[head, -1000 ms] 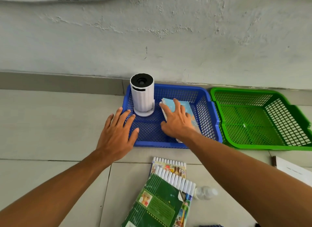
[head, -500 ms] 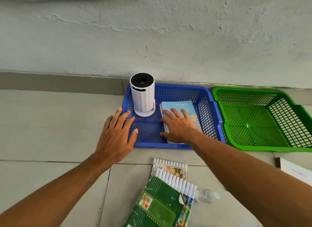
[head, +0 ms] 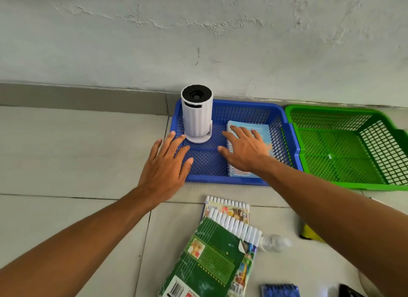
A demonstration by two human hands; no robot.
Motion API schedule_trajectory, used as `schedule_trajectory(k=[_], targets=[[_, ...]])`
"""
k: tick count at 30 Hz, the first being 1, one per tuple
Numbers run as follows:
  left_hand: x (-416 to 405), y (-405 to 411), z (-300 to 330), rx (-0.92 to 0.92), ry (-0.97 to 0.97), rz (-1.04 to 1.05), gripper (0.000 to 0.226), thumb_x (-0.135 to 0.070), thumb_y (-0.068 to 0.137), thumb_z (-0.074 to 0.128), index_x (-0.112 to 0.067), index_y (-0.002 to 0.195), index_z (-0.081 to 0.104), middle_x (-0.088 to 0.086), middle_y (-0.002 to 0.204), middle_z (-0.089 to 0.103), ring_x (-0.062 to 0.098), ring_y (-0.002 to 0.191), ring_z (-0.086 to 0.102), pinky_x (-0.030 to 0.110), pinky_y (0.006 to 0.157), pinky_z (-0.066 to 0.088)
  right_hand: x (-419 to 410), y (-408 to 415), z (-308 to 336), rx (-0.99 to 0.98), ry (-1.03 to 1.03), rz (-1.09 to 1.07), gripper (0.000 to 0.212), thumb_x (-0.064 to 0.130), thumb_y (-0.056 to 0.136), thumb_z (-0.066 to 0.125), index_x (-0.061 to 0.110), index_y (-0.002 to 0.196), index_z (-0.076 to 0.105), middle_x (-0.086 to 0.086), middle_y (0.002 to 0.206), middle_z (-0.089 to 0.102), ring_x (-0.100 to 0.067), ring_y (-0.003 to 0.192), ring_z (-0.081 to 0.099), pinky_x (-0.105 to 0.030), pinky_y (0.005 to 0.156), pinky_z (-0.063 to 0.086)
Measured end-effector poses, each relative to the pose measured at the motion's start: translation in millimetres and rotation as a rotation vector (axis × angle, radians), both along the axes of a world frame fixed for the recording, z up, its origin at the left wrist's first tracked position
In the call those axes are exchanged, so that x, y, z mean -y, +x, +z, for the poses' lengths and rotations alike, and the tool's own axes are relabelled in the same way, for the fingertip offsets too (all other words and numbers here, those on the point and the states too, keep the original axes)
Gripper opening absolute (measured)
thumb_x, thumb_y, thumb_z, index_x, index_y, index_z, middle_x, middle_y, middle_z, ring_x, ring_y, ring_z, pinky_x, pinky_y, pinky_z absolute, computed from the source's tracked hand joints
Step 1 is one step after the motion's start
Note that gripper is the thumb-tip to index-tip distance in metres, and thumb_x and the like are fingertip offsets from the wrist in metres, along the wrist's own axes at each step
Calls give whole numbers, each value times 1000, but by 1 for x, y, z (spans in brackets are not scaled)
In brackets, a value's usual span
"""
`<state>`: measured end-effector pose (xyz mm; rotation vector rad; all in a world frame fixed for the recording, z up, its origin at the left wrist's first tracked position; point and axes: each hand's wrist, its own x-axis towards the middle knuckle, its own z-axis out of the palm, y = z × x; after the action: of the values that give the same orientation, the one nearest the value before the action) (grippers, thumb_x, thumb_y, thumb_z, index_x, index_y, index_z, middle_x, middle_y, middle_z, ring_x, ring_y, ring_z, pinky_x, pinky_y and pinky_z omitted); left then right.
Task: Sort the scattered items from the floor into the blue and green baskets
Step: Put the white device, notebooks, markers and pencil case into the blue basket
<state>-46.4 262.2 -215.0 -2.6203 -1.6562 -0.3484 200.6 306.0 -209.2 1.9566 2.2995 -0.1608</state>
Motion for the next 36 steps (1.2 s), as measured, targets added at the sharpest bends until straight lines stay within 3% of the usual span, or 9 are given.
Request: schedule_trajectory(k=[7,12,17,22,28,31,36], targets=[[10,-10,12,-156,-7,-169,61,-53,99,26,-10,130,58,11,144,48,30,138,39,45,111,27,53,-17,17,-141,142,132,69,62,93,37,22,148,34,-5,157,32,-23,142,31,-43,116,22],[24,-18,28,-321,-63,-304,71,-57,95,17,-10,140,47,13,150,41,31,140,35,47,113,25,112,-36,33,-187,243,295,66,59,87,48,20,140,44,-8,150,41,-29,132,44,-44,108,32],[28,-19,36,-385,-85,-328,67,-57,99,17,-15,150,28,6,158,27,25,146,21,41,117,14,171,-46,41,-131,40,535,65,64,88,43,27,141,41,-5,151,38,-26,132,44,-45,109,32],[36,-26,23,-412,-160,-346,69,-55,99,23,-14,154,13,10,157,27,27,146,20,42,115,18,218,-56,21,-179,-156,592,63,65,89,45,26,138,46,-2,142,47,-23,126,49,-41,105,37],[36,-25,26,-372,-214,-323,70,-56,99,24,-13,154,13,11,156,30,29,147,18,44,116,16,257,-97,15,-218,-243,946,63,68,90,43,22,131,54,0,130,60,-22,123,49,-41,104,37],[37,-22,25,-366,-217,-321,71,-56,99,25,-12,153,14,12,155,32,30,147,17,44,117,17,270,-118,2,-135,-291,1115,65,68,88,48,16,127,56,-4,121,63,-26,120,50,-43,103,32],[34,-19,24,-366,-199,-322,70,-56,99,26,-12,152,16,14,151,36,30,146,20,44,115,19,268,-132,-11,29,-291,1094,65,66,83,58,17,125,53,-6,117,58,-25,110,53,-39,95,34]])
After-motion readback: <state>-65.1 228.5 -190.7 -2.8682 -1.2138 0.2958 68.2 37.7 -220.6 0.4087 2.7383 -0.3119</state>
